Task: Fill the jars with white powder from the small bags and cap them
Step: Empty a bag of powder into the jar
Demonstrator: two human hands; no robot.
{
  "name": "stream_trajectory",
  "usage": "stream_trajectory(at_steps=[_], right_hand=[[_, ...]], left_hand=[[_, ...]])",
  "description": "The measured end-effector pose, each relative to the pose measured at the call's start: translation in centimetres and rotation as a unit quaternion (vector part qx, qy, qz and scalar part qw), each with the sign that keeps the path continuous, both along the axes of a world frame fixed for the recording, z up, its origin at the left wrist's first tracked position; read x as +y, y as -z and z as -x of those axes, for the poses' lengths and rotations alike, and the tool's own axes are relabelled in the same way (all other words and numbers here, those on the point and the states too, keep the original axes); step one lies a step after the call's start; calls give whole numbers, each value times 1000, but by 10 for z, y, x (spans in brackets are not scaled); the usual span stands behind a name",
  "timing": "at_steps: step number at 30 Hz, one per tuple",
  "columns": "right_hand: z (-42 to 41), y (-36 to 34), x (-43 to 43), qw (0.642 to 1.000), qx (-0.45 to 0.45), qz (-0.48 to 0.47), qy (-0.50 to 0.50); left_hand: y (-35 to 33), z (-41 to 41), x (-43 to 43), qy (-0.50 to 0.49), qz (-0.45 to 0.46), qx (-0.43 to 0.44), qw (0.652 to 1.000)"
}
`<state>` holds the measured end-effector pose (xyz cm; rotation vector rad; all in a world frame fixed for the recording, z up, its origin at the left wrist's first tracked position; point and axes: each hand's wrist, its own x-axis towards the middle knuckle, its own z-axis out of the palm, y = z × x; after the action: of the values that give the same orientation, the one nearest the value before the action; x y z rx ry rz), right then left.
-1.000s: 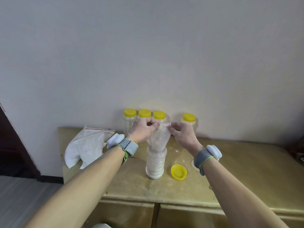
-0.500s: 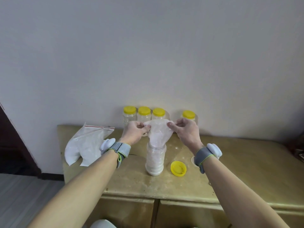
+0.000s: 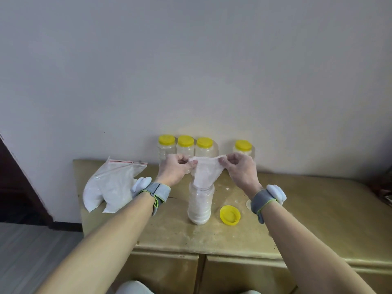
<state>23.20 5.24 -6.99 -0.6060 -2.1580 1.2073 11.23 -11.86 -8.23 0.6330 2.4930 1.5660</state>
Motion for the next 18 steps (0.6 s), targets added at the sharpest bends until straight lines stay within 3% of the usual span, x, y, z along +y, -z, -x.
stream_trajectory(at_steps=[4, 9, 15, 18], right_hand=[[-2, 0, -1, 999, -29, -18, -39], [1, 3, -5, 1000, -2, 7, -7], [-5, 3, -1, 999, -25, -44, -12], [-5, 4, -6, 999, -18, -11, -39]], left_hand=[[2, 4, -2, 22, 17, -5, 1000], [1, 0, 4, -3, 6, 3, 1000], [1, 2, 1, 3, 17, -3, 1000], [-1, -6, 6, 5, 2, -9, 1000]])
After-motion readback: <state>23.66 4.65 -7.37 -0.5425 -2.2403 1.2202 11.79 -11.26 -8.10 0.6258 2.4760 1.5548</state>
